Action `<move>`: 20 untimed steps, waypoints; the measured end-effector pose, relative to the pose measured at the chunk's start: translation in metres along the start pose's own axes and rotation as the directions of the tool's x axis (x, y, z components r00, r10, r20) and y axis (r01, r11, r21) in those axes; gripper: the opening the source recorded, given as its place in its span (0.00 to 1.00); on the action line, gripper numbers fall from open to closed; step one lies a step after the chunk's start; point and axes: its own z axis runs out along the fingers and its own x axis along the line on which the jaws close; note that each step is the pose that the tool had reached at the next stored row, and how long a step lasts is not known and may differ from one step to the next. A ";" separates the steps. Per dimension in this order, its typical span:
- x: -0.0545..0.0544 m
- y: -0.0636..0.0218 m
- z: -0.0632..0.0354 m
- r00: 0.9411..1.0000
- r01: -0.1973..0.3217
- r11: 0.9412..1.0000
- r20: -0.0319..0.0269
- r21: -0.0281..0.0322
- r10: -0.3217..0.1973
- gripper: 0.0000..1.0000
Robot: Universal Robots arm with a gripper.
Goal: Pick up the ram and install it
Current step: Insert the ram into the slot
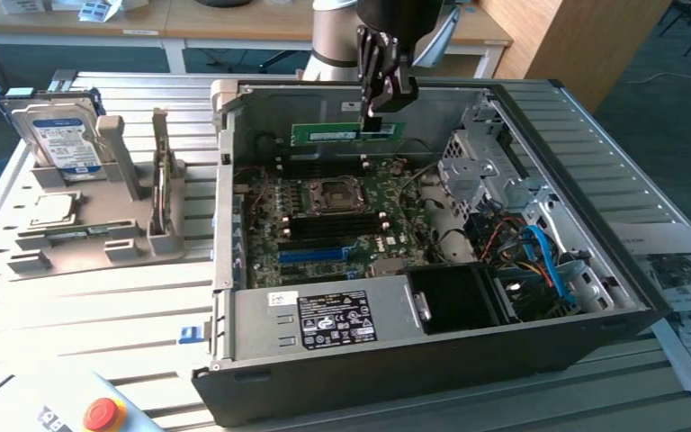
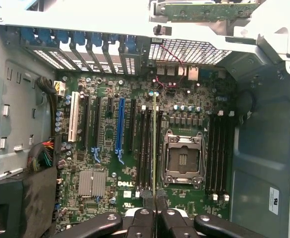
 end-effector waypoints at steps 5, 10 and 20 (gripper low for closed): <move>0.000 -0.0001 0.0054 1.000 0.000 1.000 -0.001 0.009 0.000 0.12; 0.000 -0.0003 0.0124 1.000 0.000 1.000 -0.001 0.017 0.000 0.12; 0.001 -0.0007 0.0273 1.000 0.001 0.999 -0.002 0.034 -0.001 0.12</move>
